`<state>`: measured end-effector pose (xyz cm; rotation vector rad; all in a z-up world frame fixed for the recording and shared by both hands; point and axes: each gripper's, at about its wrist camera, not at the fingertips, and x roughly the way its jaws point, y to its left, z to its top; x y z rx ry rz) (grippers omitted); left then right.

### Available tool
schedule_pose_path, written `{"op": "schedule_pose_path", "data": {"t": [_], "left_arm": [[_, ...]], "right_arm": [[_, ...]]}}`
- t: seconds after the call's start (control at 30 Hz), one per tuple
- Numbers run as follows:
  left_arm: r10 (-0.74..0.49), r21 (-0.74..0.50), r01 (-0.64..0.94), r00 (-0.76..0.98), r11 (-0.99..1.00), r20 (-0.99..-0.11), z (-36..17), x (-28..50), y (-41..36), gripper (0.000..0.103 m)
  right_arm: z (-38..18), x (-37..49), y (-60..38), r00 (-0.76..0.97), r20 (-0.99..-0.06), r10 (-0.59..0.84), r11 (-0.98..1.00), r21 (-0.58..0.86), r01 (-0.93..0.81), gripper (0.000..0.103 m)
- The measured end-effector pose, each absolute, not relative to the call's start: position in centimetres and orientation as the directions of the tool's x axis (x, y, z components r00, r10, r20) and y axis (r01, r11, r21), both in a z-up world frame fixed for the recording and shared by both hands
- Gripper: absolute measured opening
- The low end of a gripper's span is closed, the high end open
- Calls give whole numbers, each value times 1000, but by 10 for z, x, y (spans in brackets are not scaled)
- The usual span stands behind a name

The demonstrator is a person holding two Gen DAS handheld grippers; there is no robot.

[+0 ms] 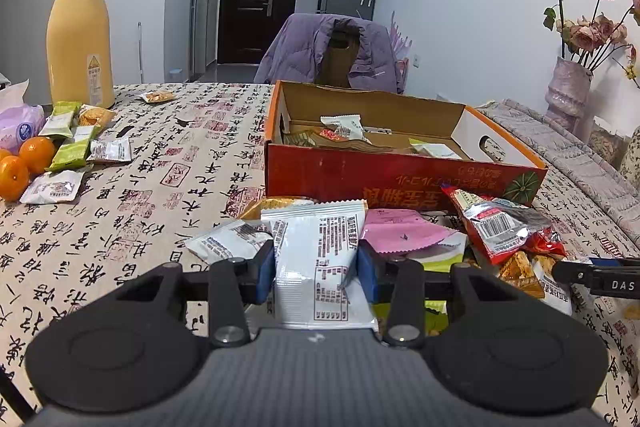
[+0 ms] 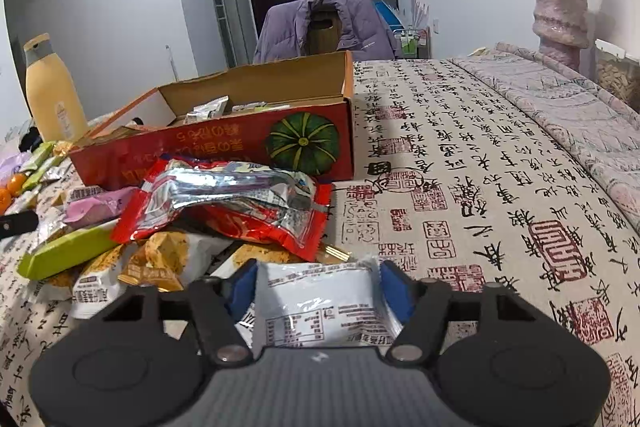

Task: Organize snacks
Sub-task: 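Carry both white candies over the box and open both tools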

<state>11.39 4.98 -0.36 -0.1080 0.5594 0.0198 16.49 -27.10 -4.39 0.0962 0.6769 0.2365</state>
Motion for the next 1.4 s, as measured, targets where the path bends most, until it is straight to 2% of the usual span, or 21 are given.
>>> {"op": "schedule_pose_path", "data": {"t": [0.37,0.63,1.07,1.4], "left_arm": [[-8,-98,-49,861,994,-508,5,110,49,42],[-3,-80,-38,888,996,-459,27,118,43,42],[-8,-51,-11,927,999,-374,68,177,28,42],[15,-87,-50,930,995,-367,75,241,31,42]], "right_arm": [[-23,146,-275,807,-532,254,967,165,-196,52],[2,151,-264,838,-475,269,963,140,-230,52],[42,207,-222,861,-398,316,948,93,-304,52],[52,267,-182,861,-386,331,941,71,-330,52]]}}
